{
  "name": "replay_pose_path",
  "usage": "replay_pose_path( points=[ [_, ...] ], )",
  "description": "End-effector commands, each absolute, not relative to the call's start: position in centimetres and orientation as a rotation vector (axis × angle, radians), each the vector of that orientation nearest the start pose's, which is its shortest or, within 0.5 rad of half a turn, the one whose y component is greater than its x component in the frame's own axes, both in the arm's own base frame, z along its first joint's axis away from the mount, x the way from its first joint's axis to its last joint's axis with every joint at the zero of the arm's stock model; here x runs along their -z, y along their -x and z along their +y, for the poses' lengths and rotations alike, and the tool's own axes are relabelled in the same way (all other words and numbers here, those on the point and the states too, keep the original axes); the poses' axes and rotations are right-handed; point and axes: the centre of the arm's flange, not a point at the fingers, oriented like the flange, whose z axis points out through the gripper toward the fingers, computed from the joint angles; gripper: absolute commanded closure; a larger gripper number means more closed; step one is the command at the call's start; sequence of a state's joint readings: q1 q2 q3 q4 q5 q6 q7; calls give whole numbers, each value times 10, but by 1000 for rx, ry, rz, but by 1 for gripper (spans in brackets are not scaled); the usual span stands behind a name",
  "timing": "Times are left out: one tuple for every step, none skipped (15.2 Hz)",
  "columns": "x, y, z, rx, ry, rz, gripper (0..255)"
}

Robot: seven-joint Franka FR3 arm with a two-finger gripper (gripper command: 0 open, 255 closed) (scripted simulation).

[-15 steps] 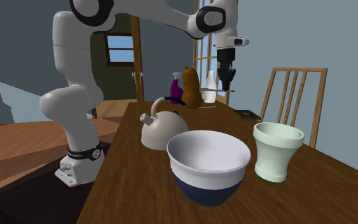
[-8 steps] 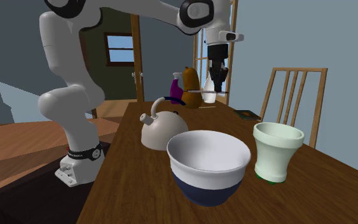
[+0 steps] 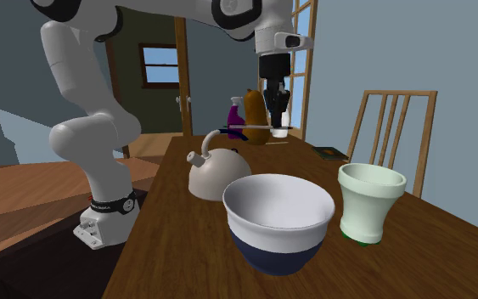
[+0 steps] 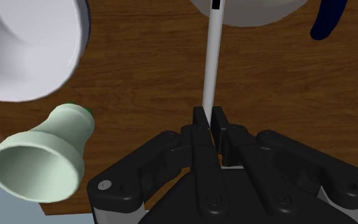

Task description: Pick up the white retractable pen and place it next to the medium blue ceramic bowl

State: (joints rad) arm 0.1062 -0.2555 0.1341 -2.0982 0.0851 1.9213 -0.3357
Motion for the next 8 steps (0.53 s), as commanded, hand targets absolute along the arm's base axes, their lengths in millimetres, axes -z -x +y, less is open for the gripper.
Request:
replay_pose_path(
  points=[
    [-528, -466, 117, 122, 2980, -838, 255],
    [-522, -466, 117, 122, 2980, -838, 255],
    [-517, -466, 117, 122, 2980, -838, 255],
    [-512, -466, 117, 122, 2980, -838, 255],
    [-506, -466, 117, 122, 2980, -838, 255],
    [-501, -466, 117, 122, 2980, -838, 255],
    [-496, -466, 117, 122, 2980, -838, 255],
    [-491, -466, 117, 122, 2980, -838, 255]
  ],
)
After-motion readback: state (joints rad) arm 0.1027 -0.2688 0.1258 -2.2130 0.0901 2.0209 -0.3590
